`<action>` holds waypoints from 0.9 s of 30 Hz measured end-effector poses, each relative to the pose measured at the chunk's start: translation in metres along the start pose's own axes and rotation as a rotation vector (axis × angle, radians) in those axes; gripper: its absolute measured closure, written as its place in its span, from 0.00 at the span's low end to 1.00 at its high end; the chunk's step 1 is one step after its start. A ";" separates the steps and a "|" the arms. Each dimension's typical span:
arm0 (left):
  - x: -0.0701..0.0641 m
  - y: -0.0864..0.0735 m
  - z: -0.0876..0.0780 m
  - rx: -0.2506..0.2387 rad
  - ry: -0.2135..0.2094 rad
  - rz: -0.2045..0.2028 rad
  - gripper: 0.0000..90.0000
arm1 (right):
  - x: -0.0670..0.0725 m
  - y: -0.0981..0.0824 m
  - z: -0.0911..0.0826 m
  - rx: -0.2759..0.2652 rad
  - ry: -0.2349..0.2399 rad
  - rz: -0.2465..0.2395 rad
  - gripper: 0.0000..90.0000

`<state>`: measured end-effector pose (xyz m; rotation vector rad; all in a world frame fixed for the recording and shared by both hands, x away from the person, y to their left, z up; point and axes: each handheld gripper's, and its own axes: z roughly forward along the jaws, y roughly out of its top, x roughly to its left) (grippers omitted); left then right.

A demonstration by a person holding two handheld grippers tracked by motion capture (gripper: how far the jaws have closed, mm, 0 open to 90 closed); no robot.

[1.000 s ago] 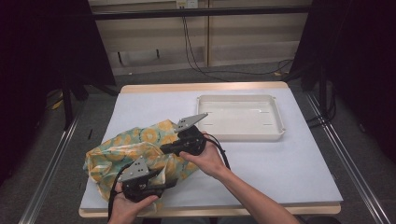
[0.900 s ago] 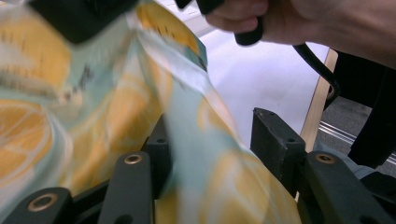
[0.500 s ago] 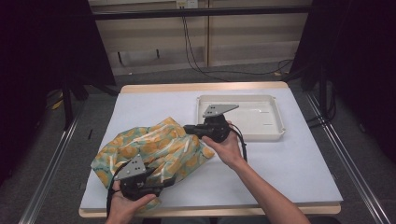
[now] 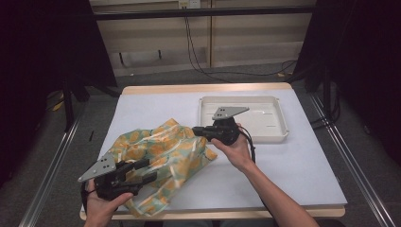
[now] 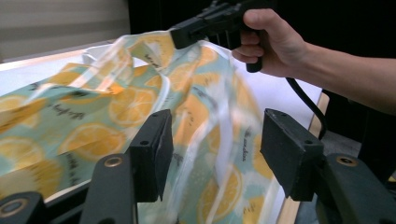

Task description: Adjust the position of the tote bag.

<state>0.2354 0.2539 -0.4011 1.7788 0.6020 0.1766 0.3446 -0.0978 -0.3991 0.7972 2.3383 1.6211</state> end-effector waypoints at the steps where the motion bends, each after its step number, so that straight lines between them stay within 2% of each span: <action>1: 0.004 0.000 -0.005 -0.003 0.025 -0.006 0.55 | -0.001 -0.001 -0.001 -0.005 -0.004 0.001 0.99; 2: 0.006 0.000 -0.008 -0.012 0.030 -0.021 0.57 | -0.001 -0.001 -0.002 -0.003 0.001 0.003 0.99; 3: 0.006 0.000 -0.008 -0.012 0.030 -0.021 0.58 | -0.001 -0.001 -0.002 -0.003 0.001 0.003 0.99; 4: 0.009 0.000 -0.011 -0.019 0.029 -0.020 0.63 | 0.000 -0.002 -0.003 0.005 0.007 -0.009 0.99; 5: 0.013 -0.001 -0.013 -0.025 0.032 -0.025 0.63 | 0.000 -0.002 -0.003 0.005 0.007 -0.009 0.99; 7: 0.024 -0.007 -0.016 0.015 0.115 -0.022 0.68 | 0.005 -0.002 -0.005 0.016 0.019 -0.028 0.97; 8: 0.029 -0.010 -0.017 0.022 0.120 -0.031 0.69 | 0.006 -0.002 -0.005 0.020 0.020 -0.030 0.93; 10: 0.033 -0.014 -0.017 0.033 0.128 -0.032 0.67 | 0.008 -0.002 -0.006 0.017 0.023 -0.034 0.91; 11: 0.038 -0.019 -0.016 0.072 0.159 -0.048 0.62 | 0.012 0.001 -0.007 0.013 0.033 -0.046 0.89; 12: 0.038 -0.019 -0.016 0.072 0.159 -0.048 0.56 | 0.012 0.001 -0.007 0.013 0.033 -0.046 0.89; 13: 0.041 -0.024 -0.014 0.103 0.195 -0.047 0.53 | 0.016 0.005 -0.008 0.005 0.035 -0.051 0.84; 15: 0.044 -0.027 -0.013 0.117 0.199 -0.045 0.53 | 0.019 0.010 -0.008 -0.011 0.050 -0.052 0.84; 19: 0.051 -0.031 -0.012 0.140 0.205 -0.034 0.46 | 0.026 0.019 -0.008 -0.035 0.051 -0.059 0.81; 20: 0.052 -0.031 -0.011 0.144 0.217 -0.026 0.45 | 0.031 0.024 -0.006 -0.047 0.089 -0.066 0.83; 22: 0.054 -0.031 -0.009 0.153 0.215 -0.011 0.44 | 0.038 0.025 0.003 -0.020 0.120 -0.082 0.83; 24: 0.054 -0.031 -0.008 0.159 0.217 -0.018 0.41 | 0.045 0.023 0.015 0.019 0.141 -0.103 0.80; 25: 0.056 -0.032 -0.007 0.157 0.203 -0.020 0.41 | 0.045 0.023 0.015 0.019 0.141 -0.103 0.80; 26: 0.057 -0.033 -0.007 0.165 0.198 -0.024 0.40 | 0.049 0.018 0.030 0.056 0.155 -0.112 0.75; 27: 0.057 -0.033 -0.007 0.165 0.198 -0.024 0.37 | 0.049 0.018 0.030 0.056 0.155 -0.112 0.75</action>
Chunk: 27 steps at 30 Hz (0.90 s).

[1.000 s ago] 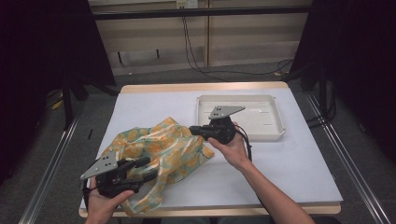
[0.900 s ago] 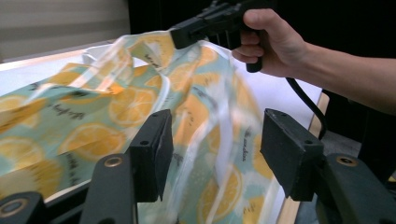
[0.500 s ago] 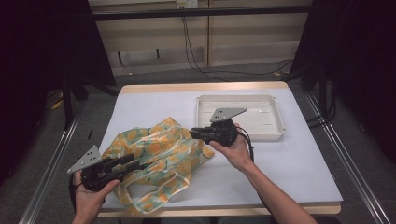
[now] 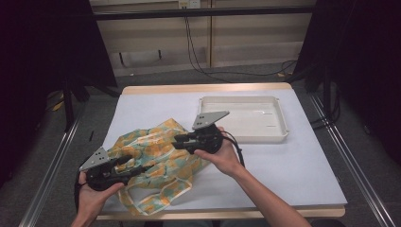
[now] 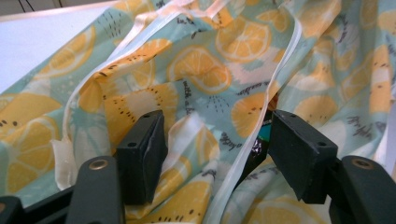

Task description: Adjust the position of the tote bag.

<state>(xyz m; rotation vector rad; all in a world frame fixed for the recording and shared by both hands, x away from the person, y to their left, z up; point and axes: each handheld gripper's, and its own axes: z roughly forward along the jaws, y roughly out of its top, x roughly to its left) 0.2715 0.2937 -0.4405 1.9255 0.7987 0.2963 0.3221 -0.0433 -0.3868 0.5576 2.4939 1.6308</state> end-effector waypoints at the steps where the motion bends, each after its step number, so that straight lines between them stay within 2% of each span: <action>1: 0.002 -0.002 -0.003 -0.001 0.006 -0.008 0.37 | 0.000 -0.006 0.014 0.039 0.004 0.000 0.69; 3: 0.004 -0.003 -0.006 0.000 0.015 -0.004 0.37 | -0.002 -0.012 0.024 0.068 -0.001 -0.002 0.62; 4: 0.006 -0.004 -0.009 0.001 0.016 -0.008 0.37 | -0.002 -0.012 0.024 0.068 -0.001 -0.002 0.62; 5: 0.008 -0.006 -0.011 -0.005 0.024 -0.016 0.37 | -0.005 -0.019 0.031 0.072 -0.002 0.010 0.53; 8: 0.012 -0.011 -0.019 0.006 0.025 -0.003 0.37 | -0.008 -0.026 0.037 0.083 -0.015 0.015 0.48; 12: 0.013 -0.013 -0.022 0.009 0.006 0.013 0.35 | -0.010 -0.034 0.044 0.095 0.010 0.026 0.42; 14: 0.012 -0.012 -0.021 0.030 0.023 0.026 0.37 | -0.009 -0.035 0.046 0.088 0.026 0.028 0.40; 15: 0.013 -0.012 -0.021 0.033 0.021 0.023 0.44 | -0.007 -0.035 0.048 0.088 0.038 0.024 0.39; 16: 0.013 -0.011 -0.021 0.029 0.018 0.024 0.56 | -0.005 -0.035 0.049 0.092 0.050 0.017 0.38; 17: 0.017 -0.008 -0.023 0.005 -0.013 0.009 0.81 | -0.002 -0.036 0.052 0.101 0.059 0.000 0.39; 19: 0.019 -0.005 -0.024 -0.002 -0.018 0.011 0.93 | 0.001 -0.035 0.055 0.114 0.063 -0.009 0.39; 21: 0.022 0.007 -0.028 -0.050 -0.019 -0.008 0.95 | 0.002 -0.035 0.057 0.117 0.066 -0.012 0.39; 22: 0.022 0.007 -0.028 -0.050 -0.019 -0.008 0.95 | 0.002 -0.035 0.057 0.117 0.066 -0.012 0.39; 24: 0.026 0.019 -0.032 -0.087 -0.013 -0.023 0.95 | 0.002 -0.032 0.058 0.113 0.072 -0.016 0.39; 26: 0.028 0.023 -0.033 -0.094 -0.008 -0.029 0.95 | 0.002 -0.031 0.058 0.111 0.074 -0.018 0.39; 27: 0.030 0.026 -0.033 -0.094 0.015 -0.034 0.95 | 0.003 -0.029 0.058 0.106 0.072 -0.023 0.39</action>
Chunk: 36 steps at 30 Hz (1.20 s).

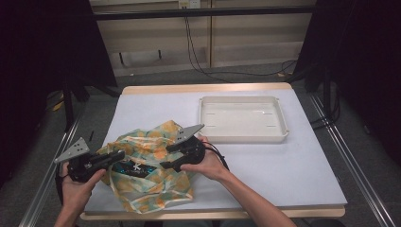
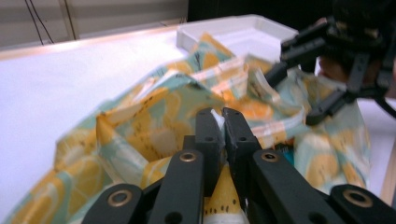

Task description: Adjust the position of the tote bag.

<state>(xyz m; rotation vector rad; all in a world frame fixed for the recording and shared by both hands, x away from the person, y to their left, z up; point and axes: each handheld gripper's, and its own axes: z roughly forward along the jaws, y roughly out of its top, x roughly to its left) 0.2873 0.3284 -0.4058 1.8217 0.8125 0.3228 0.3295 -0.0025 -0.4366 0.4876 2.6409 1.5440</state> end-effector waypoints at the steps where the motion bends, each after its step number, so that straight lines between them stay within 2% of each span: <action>1: 0.003 0.003 0.000 -0.007 0.004 -0.007 0.95 | 0.000 0.003 -0.001 -0.011 -0.001 0.001 0.38; 3: 0.010 0.008 0.002 -0.040 -0.015 -0.046 0.95 | 0.000 0.008 -0.001 -0.025 -0.010 0.001 0.38; 5: 0.017 0.012 0.004 -0.044 0.005 -0.065 0.95 | 0.000 0.010 0.001 -0.026 0.005 -0.002 0.38; 6: 0.022 0.014 0.005 -0.056 -0.010 -0.076 0.95 | 0.001 0.011 0.004 -0.030 0.015 0.000 0.38; 7: 0.025 0.016 0.005 -0.057 -0.004 -0.091 0.95 | 0.001 0.011 0.004 -0.030 0.015 0.000 0.38; 8: 0.029 0.020 0.007 -0.035 0.041 -0.084 0.96 | 0.002 0.011 0.007 -0.021 0.025 -0.004 0.36; 13: 0.029 0.017 0.010 -0.013 0.012 -0.073 0.96 | 0.006 0.007 0.014 0.006 0.043 -0.014 0.37; 14: 0.029 0.013 0.011 -0.010 0.002 -0.082 0.96 | 0.008 0.004 0.019 0.030 0.039 -0.029 0.39; 15: 0.029 0.013 0.011 -0.010 0.002 -0.082 0.96 | 0.008 0.004 0.019 0.030 0.039 -0.029 0.39; 16: 0.028 0.011 0.011 -0.009 0.006 -0.083 0.96 | 0.010 0.002 0.024 0.049 0.042 -0.039 0.51; 17: 0.028 0.009 0.012 -0.010 -0.003 -0.089 0.96 | 0.010 0.002 0.024 0.049 0.042 -0.039 0.51; 18: 0.028 0.006 0.013 -0.007 -0.010 -0.091 0.96 | 0.011 0.003 0.026 0.052 0.039 -0.049 0.74; 19: 0.028 0.005 0.013 -0.004 -0.018 -0.094 0.94 | 0.010 0.004 0.024 0.046 0.058 -0.050 0.86; 20: 0.028 0.005 0.013 -0.004 -0.018 -0.094 0.90 | 0.010 0.004 0.024 0.046 0.058 -0.050 0.86; 21: 0.027 0.006 0.012 -0.004 -0.018 -0.096 0.84 | 0.007 0.007 0.021 0.030 0.057 -0.029 0.97; 22: 0.026 0.006 0.011 -0.003 -0.020 -0.091 0.77 | 0.004 0.008 0.019 0.021 0.051 -0.019 0.98; 23: 0.026 0.006 0.011 -0.003 -0.020 -0.091 0.73 | 0.004 0.008 0.019 0.021 0.051 -0.019 0.98; 24: 0.023 0.007 0.010 -0.004 -0.029 -0.083 0.68 | -0.004 0.011 0.012 -0.015 0.028 0.010 0.99; 25: 0.023 0.007 0.010 -0.004 -0.029 -0.083 0.63 | -0.004 0.011 0.012 -0.015 0.028 0.010 0.99; 26: 0.020 0.007 0.011 0.015 -0.029 -0.065 0.59 | -0.012 0.015 0.005 -0.042 0.003 0.034 0.99; 27: 0.020 0.007 0.011 0.015 -0.029 -0.065 0.54 | -0.016 0.017 0.002 -0.050 -0.007 0.038 0.99; 28: 0.019 0.007 0.011 0.022 -0.030 -0.057 0.54 | -0.016 0.017 0.002 -0.050 -0.007 0.038 0.99; 29: 0.017 0.006 0.012 0.029 -0.025 -0.056 0.43 | -0.023 0.022 -0.002 -0.072 -0.033 0.048 0.99; 30: 0.017 0.006 0.012 0.029 -0.025 -0.056 0.36 | -0.023 0.022 -0.002 -0.072 -0.033 0.048 0.99; 31: 0.017 0.005 0.013 0.023 -0.017 -0.055 0.36 | -0.026 0.024 -0.004 -0.077 -0.047 0.052 0.99; 32: 0.017 0.004 0.014 0.020 -0.039 -0.060 0.32 | -0.032 0.027 -0.003 -0.083 -0.070 0.059 0.99; 33: 0.017 0.002 0.015 0.020 -0.048 -0.052 0.32 | -0.032 0.027 -0.003 -0.083 -0.070 0.059 0.99; 36: 0.015 -0.001 0.018 0.051 -0.036 -0.024 0.26 | -0.038 0.032 0.001 -0.086 -0.081 0.065 0.99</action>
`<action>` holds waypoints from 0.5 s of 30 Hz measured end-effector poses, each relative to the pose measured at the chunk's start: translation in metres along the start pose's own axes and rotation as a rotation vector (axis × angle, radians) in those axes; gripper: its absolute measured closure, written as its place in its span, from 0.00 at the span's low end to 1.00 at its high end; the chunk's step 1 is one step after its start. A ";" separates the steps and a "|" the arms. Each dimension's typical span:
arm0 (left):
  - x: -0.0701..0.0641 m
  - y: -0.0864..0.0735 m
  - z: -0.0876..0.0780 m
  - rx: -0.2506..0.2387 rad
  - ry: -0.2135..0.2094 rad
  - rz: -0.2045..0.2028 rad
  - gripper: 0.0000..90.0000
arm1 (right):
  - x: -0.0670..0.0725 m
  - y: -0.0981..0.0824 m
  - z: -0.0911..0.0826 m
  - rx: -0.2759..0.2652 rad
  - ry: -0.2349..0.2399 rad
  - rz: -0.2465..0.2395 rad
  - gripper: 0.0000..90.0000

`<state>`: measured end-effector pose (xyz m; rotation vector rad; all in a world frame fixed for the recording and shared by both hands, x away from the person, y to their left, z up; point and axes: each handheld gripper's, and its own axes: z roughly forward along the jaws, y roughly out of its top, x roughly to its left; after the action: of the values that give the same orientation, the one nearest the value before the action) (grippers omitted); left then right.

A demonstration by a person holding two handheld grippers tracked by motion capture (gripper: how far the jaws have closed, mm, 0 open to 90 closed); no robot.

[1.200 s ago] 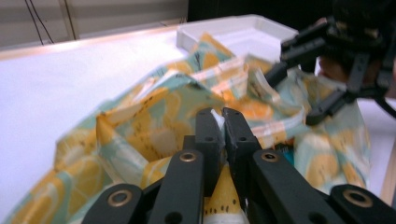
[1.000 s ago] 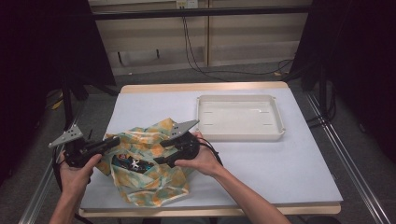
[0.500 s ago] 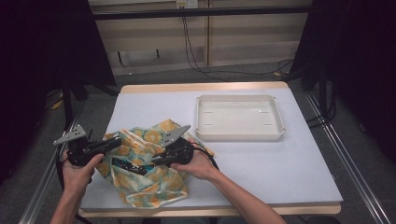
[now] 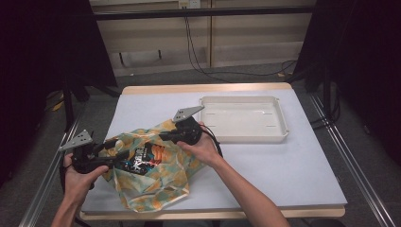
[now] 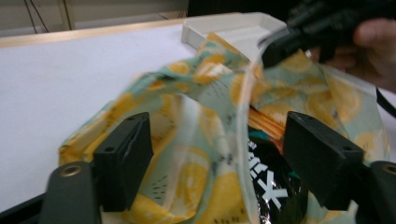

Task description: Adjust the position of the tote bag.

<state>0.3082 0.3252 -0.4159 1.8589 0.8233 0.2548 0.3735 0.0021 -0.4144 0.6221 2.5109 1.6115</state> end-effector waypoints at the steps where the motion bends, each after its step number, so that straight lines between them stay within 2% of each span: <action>1: 0.000 -0.001 0.001 0.004 0.001 0.008 0.26 | -0.002 0.002 0.001 -0.003 -0.002 -0.004 0.99; 4: 0.003 -0.003 0.002 0.035 0.020 0.027 0.24 | -0.009 0.007 0.003 -0.017 -0.025 0.013 0.99; 5: 0.006 -0.004 0.002 0.040 0.019 0.022 0.24 | -0.012 0.008 0.003 -0.019 -0.031 0.018 0.99; 7: 0.015 -0.008 0.001 0.044 0.056 0.007 0.26 | -0.017 0.011 0.002 -0.009 -0.054 0.011 0.99; 8: 0.019 -0.009 0.001 0.036 0.065 -0.011 0.34 | -0.022 0.014 0.001 -0.028 -0.051 0.041 0.99; 9: 0.022 -0.010 0.002 0.037 0.062 -0.017 0.34 | -0.022 0.014 0.001 -0.028 -0.051 0.041 0.99; 11: 0.022 -0.009 0.002 0.046 0.045 0.011 0.62 | -0.023 0.018 0.004 -0.034 -0.055 0.038 0.99; 12: 0.023 -0.008 0.002 0.046 0.038 0.013 0.72 | -0.023 0.018 0.006 -0.032 -0.052 0.037 0.99; 14: 0.028 -0.002 -0.002 0.013 0.013 -0.003 0.92 | -0.025 0.019 0.010 -0.024 -0.067 0.033 0.99; 15: 0.028 -0.002 -0.002 0.013 0.013 -0.003 0.93 | -0.025 0.019 0.010 -0.024 -0.067 0.033 0.99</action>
<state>0.3264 0.3453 -0.4222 1.8696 0.8384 0.2603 0.4047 0.0076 -0.4050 0.7069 2.4430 1.6007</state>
